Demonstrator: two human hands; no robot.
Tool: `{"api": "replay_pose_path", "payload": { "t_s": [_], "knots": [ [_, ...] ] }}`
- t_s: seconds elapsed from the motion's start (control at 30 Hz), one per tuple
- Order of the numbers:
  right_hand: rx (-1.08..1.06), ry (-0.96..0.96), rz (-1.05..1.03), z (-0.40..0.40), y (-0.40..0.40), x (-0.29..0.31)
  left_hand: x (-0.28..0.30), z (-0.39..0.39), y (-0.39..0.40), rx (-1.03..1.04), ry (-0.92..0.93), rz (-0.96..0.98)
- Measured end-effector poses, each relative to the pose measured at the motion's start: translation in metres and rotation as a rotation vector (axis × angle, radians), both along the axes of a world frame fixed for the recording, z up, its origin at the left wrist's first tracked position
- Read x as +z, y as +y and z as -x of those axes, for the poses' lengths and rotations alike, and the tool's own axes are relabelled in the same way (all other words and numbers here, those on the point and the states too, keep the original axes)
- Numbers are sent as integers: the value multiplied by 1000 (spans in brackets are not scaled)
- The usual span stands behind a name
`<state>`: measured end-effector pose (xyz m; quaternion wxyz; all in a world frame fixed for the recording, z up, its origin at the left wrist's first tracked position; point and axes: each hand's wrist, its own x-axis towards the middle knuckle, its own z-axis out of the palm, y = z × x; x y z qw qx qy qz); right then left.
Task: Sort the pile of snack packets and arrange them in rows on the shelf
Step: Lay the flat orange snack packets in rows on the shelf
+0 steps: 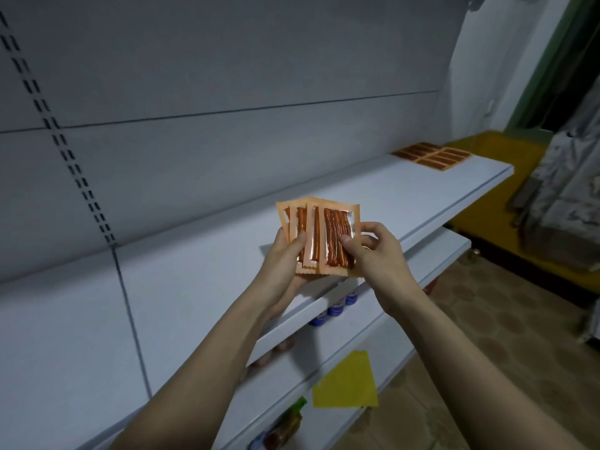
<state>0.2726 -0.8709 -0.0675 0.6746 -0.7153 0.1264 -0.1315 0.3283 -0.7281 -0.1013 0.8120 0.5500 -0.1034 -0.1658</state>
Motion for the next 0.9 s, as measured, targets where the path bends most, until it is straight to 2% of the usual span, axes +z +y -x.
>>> {"api": "replay_pose_path", "payload": {
  "t_s": [0.23,0.4,0.63,0.9],
  "knots": [
    [-2,-38,6,-37,-133,-6,0,-31,-129,-3,22,51],
    [8,-44,35,-61,-259,-10,1,-54,-252,21,-60,-22],
    [23,5,75,-86,-430,-1,-1,-88,-413,28,-46,-31],
    [94,76,57,-168,-525,-21,-17,-160,-509,135,-40,-46]
  ]
}}
